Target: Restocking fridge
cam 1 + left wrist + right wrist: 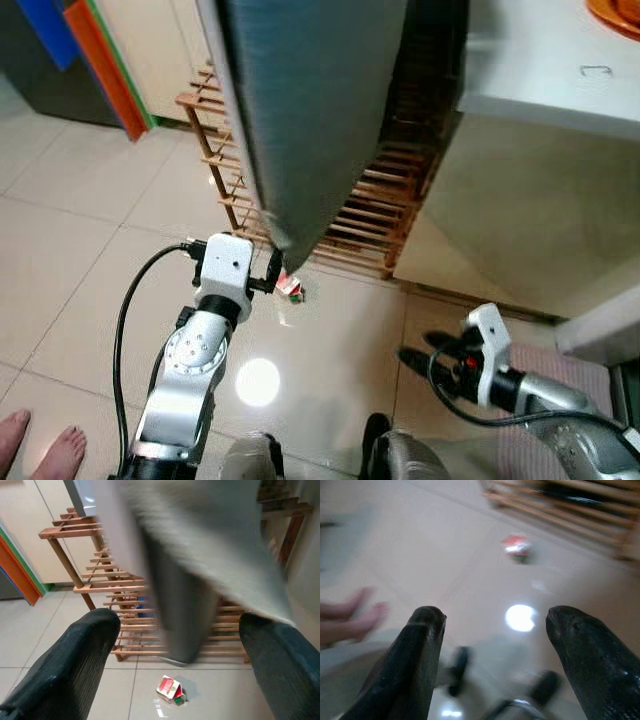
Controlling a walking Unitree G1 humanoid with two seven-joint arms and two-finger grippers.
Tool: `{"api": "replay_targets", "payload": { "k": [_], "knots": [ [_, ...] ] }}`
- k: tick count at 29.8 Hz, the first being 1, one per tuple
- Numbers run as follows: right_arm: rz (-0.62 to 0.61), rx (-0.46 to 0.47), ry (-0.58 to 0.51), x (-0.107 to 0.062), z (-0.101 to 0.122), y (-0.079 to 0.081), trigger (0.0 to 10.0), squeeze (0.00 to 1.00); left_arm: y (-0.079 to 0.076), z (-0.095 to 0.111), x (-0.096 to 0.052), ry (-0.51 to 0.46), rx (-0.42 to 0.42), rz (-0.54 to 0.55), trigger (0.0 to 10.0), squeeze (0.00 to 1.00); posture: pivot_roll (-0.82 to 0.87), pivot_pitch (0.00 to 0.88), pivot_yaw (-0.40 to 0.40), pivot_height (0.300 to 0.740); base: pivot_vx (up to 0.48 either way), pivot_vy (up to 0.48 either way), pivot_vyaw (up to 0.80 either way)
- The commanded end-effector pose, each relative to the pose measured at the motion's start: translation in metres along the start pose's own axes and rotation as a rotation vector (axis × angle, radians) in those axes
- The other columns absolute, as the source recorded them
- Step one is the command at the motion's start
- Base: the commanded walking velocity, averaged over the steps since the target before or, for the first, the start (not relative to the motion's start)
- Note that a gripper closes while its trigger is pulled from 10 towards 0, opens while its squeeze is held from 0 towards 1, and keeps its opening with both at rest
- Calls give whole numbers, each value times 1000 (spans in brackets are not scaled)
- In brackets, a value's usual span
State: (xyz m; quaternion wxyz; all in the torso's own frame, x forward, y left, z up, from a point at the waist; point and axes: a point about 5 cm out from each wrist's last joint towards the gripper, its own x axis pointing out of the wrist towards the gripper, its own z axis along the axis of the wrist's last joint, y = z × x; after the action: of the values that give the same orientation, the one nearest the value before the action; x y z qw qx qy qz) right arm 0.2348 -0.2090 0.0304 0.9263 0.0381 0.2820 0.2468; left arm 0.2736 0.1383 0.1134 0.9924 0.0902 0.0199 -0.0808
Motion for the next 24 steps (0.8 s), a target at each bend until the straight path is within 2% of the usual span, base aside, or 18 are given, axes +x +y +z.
{"api": "replay_targets", "payload": {
  "k": [1, 3, 4, 5, 6, 7, 8, 10, 11, 15, 18, 22, 23, 24],
  "knots": [
    [-215, -53, -82, -1, 16, -21, 10000, 0, -4, -4, 0, 10, 3, -6, 10000, 0, 160, 136, -11, 740, 0, 0, 0],
    [-415, -85, -183, -3, 38, -38, 10000, 0, -3, -6, 3, 15, 12, 8, 10000, 0, 158, 128, -10, 740, 0, 0, 0],
    [-415, -85, -183, -3, 38, -38, 10000, 0, -3, -6, 3, 15, 12, 8, 10000, 0, 158, 128, -10, 740, 0, 0, 0],
    [-543, -93, -293, -6, 60, -45, 10000, 0, -2, -7, 9, 20, 42, 27, 10000, 0, 152, 109, -7, 740, 0, 0, 0],
    [-580, -104, -350, -6, 71, -45, 10000, 0, -1, -6, 13, 19, 52, 39, 10000, 0, 147, 97, -3, 740, 0, 0, 0],
    [-580, -104, -350, -6, 71, -45, 10000, 0, -1, -6, 13, 19, 52, 39, 10000, 0, 147, 97, -3, 740, 0, 0, 0],
    [-626, -123, -444, -4, 91, -39, 10000, 0, 1, -2, 22, 10, 55, 50, 10000, 0, 124, 71, 7, 740, 0, 0, 0],
    [-643, -126, -480, -2, 99, -36, 10000, 0, 1, 0, 26, 6, 52, 51, 10000, 0, 117, 60, 12, 740, 0, 0, 0],
    [-667, -128, -537, 2, 110, -30, 10000, 0, 0, 2, 34, 0, 38, 49, 10000, 0, 105, 47, 15, 740, 0, 0, 0],
    [-641, -123, -584, 13, 118, -15, 10000, 0, -3, 12, 47, -31, 34, 35, 10000, 0, 101, 30, 17, 740, 0, 0, 0],
    [-633, -125, -589, 18, 115, -10, 10000, 0, -2, 16, 52, -50, 51, 40, 10000, 0, 114, 24, 12, 740, 0, 0, 0],
    [-651, -115, -589, 20, 112, -12, 10000, 0, 7, 19, 59, -59, 77, 83, 10000, 0, 132, 17, 1, 740, 0, 0, 0],
    [-652, -108, -591, 21, 112, -13, 10000, 0, 21, 22, 65, -56, 78, 147, 10000, 0, 140, 8, -4, 740, 0, 0, 0],
    [-652, -108, -591, 21, 112, -13, 10000, 0, 21, 22, 65, -56, 78, 147, 10000, 0, 140, 8, -4, 740, 0, 0, 0]
  ]
}}
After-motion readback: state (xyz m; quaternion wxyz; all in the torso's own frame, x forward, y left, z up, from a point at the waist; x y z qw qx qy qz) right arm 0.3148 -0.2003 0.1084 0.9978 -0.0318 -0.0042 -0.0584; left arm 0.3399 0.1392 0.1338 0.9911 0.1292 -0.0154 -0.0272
